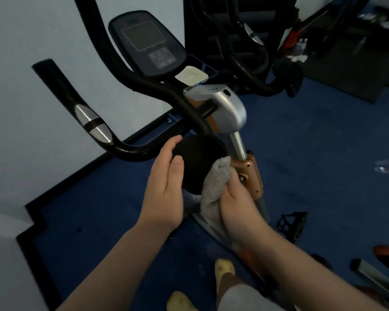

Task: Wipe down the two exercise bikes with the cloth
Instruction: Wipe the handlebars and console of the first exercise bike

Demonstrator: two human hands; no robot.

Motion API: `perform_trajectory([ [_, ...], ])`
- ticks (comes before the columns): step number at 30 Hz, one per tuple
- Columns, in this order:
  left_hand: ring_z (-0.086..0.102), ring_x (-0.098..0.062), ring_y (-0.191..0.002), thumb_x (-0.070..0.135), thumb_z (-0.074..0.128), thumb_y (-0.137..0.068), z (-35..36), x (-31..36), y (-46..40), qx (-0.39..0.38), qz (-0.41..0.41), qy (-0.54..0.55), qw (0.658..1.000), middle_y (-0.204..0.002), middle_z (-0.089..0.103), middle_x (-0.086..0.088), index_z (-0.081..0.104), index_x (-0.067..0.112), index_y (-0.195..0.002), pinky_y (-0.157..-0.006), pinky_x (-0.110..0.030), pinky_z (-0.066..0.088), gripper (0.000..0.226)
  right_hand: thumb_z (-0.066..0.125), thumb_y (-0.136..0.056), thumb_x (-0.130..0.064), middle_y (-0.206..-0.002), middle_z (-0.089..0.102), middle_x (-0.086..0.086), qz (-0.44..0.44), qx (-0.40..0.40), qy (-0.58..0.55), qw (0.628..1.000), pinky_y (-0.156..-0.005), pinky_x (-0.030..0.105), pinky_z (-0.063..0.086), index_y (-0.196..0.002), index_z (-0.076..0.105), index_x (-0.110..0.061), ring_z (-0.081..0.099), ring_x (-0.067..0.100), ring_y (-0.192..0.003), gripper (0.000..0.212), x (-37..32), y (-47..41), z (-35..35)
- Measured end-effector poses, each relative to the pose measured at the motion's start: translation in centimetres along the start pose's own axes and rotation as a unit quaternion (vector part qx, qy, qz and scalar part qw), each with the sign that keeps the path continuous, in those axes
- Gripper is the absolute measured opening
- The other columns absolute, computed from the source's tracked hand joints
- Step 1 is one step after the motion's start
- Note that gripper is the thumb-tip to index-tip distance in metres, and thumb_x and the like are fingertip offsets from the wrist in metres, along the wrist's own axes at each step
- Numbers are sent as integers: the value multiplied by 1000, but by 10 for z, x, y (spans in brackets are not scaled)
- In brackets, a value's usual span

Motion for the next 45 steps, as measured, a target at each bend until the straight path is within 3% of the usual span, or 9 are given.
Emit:
perform_trajectory([
  [5, 44, -3, -131, 51, 32, -96, 0, 0, 0, 6, -7, 8, 1000, -139, 50, 17, 42, 46, -140, -113, -41, 36, 45, 28, -100, -45, -80, 55, -13, -155, 81, 97, 980, -54, 10, 39, -92, 39, -40, 58, -1, -71, 15, -28, -26, -53],
  [11, 56, 6, -113, 48, 36, -96, 10, 4, 12, 65, 0, 24, 998, -121, 57, 31, 39, 40, -138, -87, -13, 48, 43, 37, -102, -34, -108, 52, -7, -409, -213, 384, 800, -82, 26, 38, -110, 57, -20, 47, 10, -100, 26, -91, -86, -23],
  [18, 66, -6, -94, 58, 36, -90, 16, 5, 15, 156, -11, 29, 987, -107, 66, 17, 49, 49, -118, -76, -40, 57, 32, 34, -102, -38, -102, 56, -14, -539, -274, 282, 745, -82, 23, 42, -107, 59, -24, 52, 5, -98, 30, -136, -106, -56],
  [22, 66, -15, -82, 62, 37, -85, 25, 2, 19, 244, -35, 39, 968, -96, 67, 11, 48, 49, -107, -72, -56, 53, 28, 41, -99, -37, -116, 56, -11, -446, -370, 324, 748, -93, 28, 42, -124, 55, -26, 51, 4, -109, 31, -114, -107, -13],
  [26, 60, -4, -76, 70, 29, -79, 32, -2, 29, 281, -63, -55, 956, -93, 60, 23, 39, 53, -100, -63, -28, 50, 29, 39, -102, -37, -104, 61, -9, -434, -412, 322, 734, -87, 33, 43, -117, 55, -26, 55, 7, -97, 25, -87, -113, 2],
  [30, 59, -9, -70, 71, 28, -80, 44, 0, 38, 305, -71, -93, 945, -82, 59, 13, 33, 54, -102, -54, -25, 46, 29, 26, -102, -44, -83, 59, -7, -433, -501, 376, 648, -77, 40, 45, -99, 49, -25, 56, 11, -78, 31, -101, -122, 21],
  [36, 67, -15, -83, 71, 42, -78, 60, -5, 39, 393, -58, 17, 918, -96, 67, 5, 31, 52, -111, -73, -52, 54, 39, 24, -104, -42, -68, 44, -15, -541, -524, 415, 510, -68, 35, 39, -78, 33, -41, 46, 8, -68, 27, -115, -105, 59],
  [41, 67, -9, -95, 69, 49, -78, 64, -5, 36, 414, -42, 62, 907, -113, 64, 19, 29, 43, -124, -81, -49, 54, 56, 25, -102, -45, -88, 62, -11, -490, -643, 355, 470, -78, 35, 47, -99, 54, -32, 59, 5, -83, 32, -122, -114, 53],
  [45, 64, -7, -103, 61, 59, -78, 52, -8, 38, 371, -32, 57, 926, -114, 64, 18, 33, 37, -128, -89, -42, 53, 61, 26, -102, -49, -74, 58, -18, -517, -641, 379, 422, -73, 30, 40, -77, 51, -43, 55, 0, -73, 36, -122, -99, 75],
])
Point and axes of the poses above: each hand's wrist, its own y-axis away from the middle knuckle, its own z-axis out of the palm, x = y × z, the point moved 3 cm from there along -y, towards the middle knuckle
